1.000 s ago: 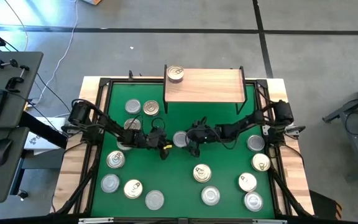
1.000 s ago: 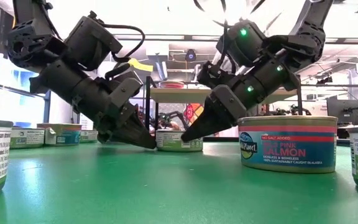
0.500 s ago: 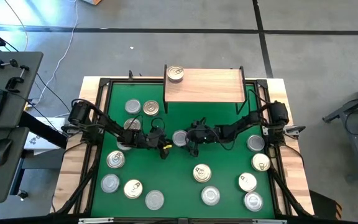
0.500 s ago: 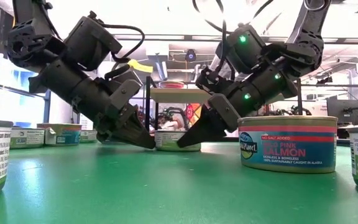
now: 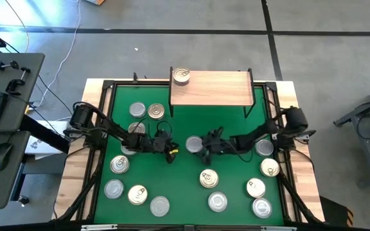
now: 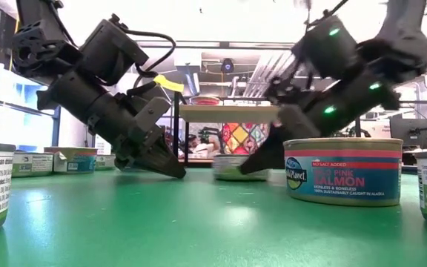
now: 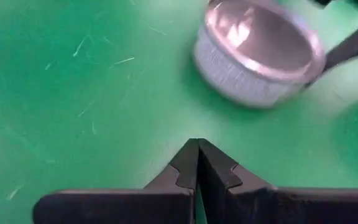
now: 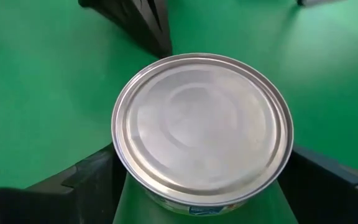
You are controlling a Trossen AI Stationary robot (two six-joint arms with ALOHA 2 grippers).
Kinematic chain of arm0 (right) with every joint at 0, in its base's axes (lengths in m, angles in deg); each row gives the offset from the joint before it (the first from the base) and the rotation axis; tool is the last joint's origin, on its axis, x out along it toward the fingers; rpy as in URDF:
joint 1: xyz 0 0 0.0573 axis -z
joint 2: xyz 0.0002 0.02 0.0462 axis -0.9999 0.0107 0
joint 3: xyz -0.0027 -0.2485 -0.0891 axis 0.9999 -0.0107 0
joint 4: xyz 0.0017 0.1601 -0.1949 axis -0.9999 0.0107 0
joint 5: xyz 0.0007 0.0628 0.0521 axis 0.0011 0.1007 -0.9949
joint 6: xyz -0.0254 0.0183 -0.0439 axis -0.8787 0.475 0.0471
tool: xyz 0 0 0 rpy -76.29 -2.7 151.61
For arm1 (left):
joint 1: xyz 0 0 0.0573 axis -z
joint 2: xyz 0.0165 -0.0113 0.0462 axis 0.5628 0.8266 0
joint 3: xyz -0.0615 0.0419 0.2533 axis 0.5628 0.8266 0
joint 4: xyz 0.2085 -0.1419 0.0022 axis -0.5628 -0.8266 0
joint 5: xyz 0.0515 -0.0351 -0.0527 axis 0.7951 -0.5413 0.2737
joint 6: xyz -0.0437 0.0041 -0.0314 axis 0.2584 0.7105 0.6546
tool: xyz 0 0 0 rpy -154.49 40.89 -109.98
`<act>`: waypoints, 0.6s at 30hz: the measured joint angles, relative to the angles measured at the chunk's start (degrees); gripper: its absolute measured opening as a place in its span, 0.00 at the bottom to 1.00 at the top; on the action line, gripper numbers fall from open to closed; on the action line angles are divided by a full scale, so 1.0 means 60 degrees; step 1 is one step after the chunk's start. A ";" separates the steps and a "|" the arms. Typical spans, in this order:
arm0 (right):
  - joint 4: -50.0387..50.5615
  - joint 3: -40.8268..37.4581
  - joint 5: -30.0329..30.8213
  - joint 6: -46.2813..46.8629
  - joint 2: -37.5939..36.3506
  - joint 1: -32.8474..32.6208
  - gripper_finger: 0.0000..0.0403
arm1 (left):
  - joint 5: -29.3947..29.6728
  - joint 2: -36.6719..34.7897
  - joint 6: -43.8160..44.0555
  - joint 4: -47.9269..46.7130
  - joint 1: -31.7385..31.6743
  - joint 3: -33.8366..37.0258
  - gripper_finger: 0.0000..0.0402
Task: Stack canned seafood by type on shelf
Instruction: Put the green tuna can on the shelf
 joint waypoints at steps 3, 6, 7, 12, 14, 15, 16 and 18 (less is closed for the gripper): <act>0.0414 -0.0258 0.0887 0.0247 -0.1032 -0.0463 0.86 | 0.0035 0.0004 -0.0035 0.0084 0.0005 0.0020 0.00; 0.1689 -0.0191 0.1834 0.0444 -0.2096 -0.0941 0.86 | 0.0037 0.0018 -0.0305 0.0241 0.0005 0.0038 0.00; 0.2172 -0.0140 0.2079 0.0440 -0.2399 -0.1106 0.86 | 0.0033 0.0024 -0.0381 0.0332 0.0005 0.0044 0.00; 0.3948 0.0405 0.3397 0.0361 -0.4115 -0.1678 0.86 | 0.0032 0.0029 -0.0657 0.0722 0.0012 0.0047 0.00; 0.5024 0.0607 0.3690 0.0332 -0.4727 -0.1721 0.86 | 0.0032 0.0029 -0.0698 0.0849 0.0012 0.0047 0.00; 0.5552 0.0732 0.3819 0.0291 -0.5062 -0.1696 0.86 | 0.0032 0.0029 -0.0695 0.0887 0.0012 0.0047 0.00; 0.5999 0.0880 0.3998 0.0179 -0.5388 -0.1637 0.86 | 0.0032 0.0029 -0.0697 0.0899 0.0012 0.0047 0.00; 0.6742 0.1217 0.4283 0.0068 -0.6012 -0.1409 0.86 | 0.0035 0.0029 -0.0702 0.0965 0.0012 0.0051 0.00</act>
